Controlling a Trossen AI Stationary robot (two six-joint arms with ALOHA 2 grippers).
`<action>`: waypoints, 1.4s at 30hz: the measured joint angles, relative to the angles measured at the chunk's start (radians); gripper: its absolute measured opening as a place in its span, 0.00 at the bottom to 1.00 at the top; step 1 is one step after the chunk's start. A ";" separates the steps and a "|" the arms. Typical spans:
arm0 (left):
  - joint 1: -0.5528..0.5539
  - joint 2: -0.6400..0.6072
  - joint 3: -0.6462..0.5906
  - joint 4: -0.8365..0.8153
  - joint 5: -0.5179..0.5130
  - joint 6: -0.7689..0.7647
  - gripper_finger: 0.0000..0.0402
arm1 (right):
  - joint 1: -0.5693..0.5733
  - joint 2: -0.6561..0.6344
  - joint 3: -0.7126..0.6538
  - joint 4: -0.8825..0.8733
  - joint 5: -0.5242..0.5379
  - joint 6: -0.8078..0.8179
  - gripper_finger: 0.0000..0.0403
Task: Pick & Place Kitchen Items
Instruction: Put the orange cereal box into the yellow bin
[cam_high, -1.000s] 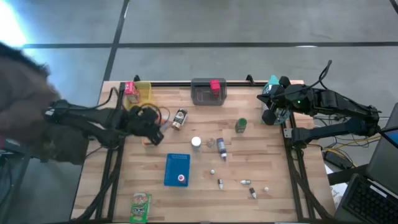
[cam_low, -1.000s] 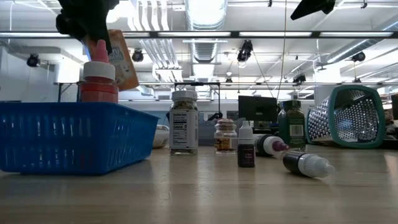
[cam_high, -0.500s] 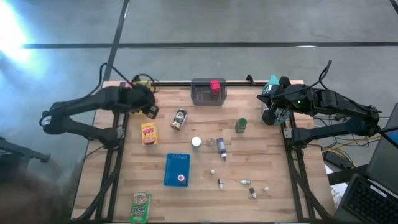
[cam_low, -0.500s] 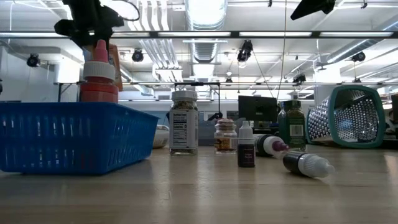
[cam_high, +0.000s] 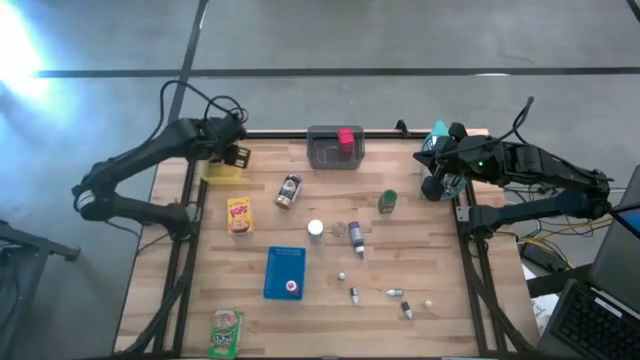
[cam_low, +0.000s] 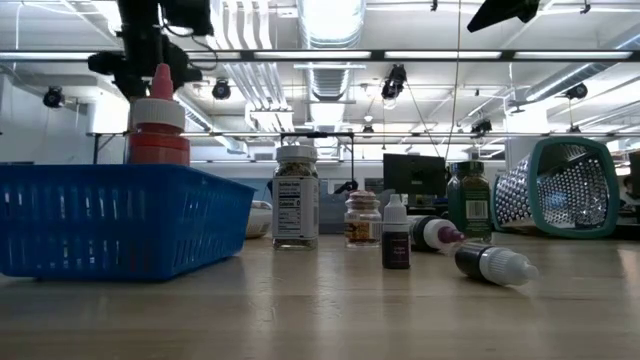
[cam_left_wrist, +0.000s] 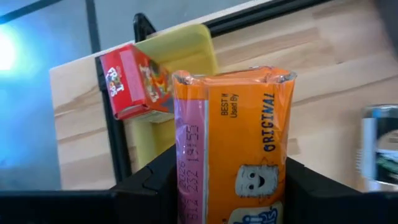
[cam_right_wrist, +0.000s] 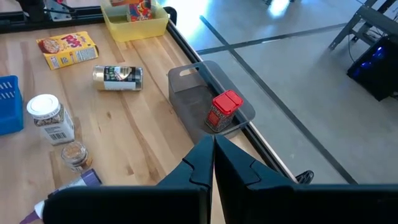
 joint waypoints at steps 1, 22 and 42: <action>0.013 0.014 0.000 0.002 0.000 0.005 0.44 | 0.000 0.000 0.000 0.000 0.000 -0.004 0.02; 0.250 0.169 -0.001 0.110 0.090 0.115 0.44 | 0.000 0.000 0.000 0.000 0.000 0.001 0.02; 0.321 0.344 -0.001 0.206 0.122 0.152 0.44 | 0.000 0.000 0.000 0.000 0.000 -0.007 0.02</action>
